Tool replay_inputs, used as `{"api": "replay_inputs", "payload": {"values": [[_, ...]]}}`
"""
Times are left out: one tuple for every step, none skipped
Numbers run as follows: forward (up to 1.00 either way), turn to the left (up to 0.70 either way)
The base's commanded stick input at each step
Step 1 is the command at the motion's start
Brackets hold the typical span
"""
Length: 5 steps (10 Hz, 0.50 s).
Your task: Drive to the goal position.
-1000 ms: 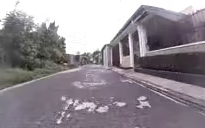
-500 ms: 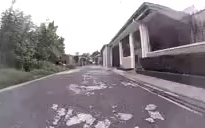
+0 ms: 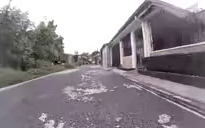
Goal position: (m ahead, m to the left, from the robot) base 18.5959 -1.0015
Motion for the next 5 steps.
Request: {"api": "replay_inputs", "payload": {"values": [[0.7,0.0],[0.7,0.0],[0.7,0.0],[0.7,0.0],[0.7,0.0]]}}
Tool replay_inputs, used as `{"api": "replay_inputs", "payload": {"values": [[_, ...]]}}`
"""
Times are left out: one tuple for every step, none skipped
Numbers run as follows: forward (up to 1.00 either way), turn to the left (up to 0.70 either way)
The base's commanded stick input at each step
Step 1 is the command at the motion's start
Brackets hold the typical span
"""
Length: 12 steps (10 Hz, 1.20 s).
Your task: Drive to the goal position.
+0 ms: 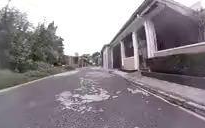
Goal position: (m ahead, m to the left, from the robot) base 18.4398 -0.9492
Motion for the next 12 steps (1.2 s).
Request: {"api": "replay_inputs", "payload": {"values": [[0.7,0.0],[0.7,0.0],[0.7,0.0],[0.7,0.0],[0.7,0.0],[0.7,0.0],[0.7,0.0],[0.7,0.0],[0.7,0.0],[0.7,0.0],[0.7,0.0],[0.7,0.0]]}}
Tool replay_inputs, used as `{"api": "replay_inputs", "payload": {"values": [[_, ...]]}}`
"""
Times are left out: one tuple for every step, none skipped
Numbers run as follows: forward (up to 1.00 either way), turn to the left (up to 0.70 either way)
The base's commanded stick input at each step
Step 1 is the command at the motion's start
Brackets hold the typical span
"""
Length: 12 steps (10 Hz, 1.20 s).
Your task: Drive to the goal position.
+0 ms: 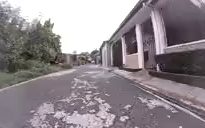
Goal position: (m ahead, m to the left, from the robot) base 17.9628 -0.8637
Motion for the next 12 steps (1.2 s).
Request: {"api": "replay_inputs", "payload": {"values": [[0.7,0.0],[0.7,0.0],[0.7,0.0],[0.7,0.0],[0.7,0.0],[0.7,0.0],[0.7,0.0],[0.7,0.0],[0.7,0.18],[0.7,0.35],[0.7,0.35],[0.7,0.35]]}}
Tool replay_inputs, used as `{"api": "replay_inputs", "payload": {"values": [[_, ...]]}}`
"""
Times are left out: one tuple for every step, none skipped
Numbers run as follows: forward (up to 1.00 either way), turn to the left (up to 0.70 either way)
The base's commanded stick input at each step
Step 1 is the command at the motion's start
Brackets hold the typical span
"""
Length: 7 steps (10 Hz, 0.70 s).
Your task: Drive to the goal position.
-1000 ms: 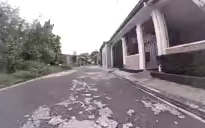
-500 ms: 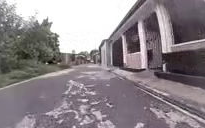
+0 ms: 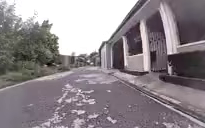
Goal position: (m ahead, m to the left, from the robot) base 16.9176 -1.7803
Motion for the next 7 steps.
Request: {"api": "replay_inputs", "payload": {"values": [[0.7,0.35],[0.7,0.27],[0.7,0.0],[0.7,0.0],[0.7,0.0],[0.7,0.0],[0.7,0.0]]}}
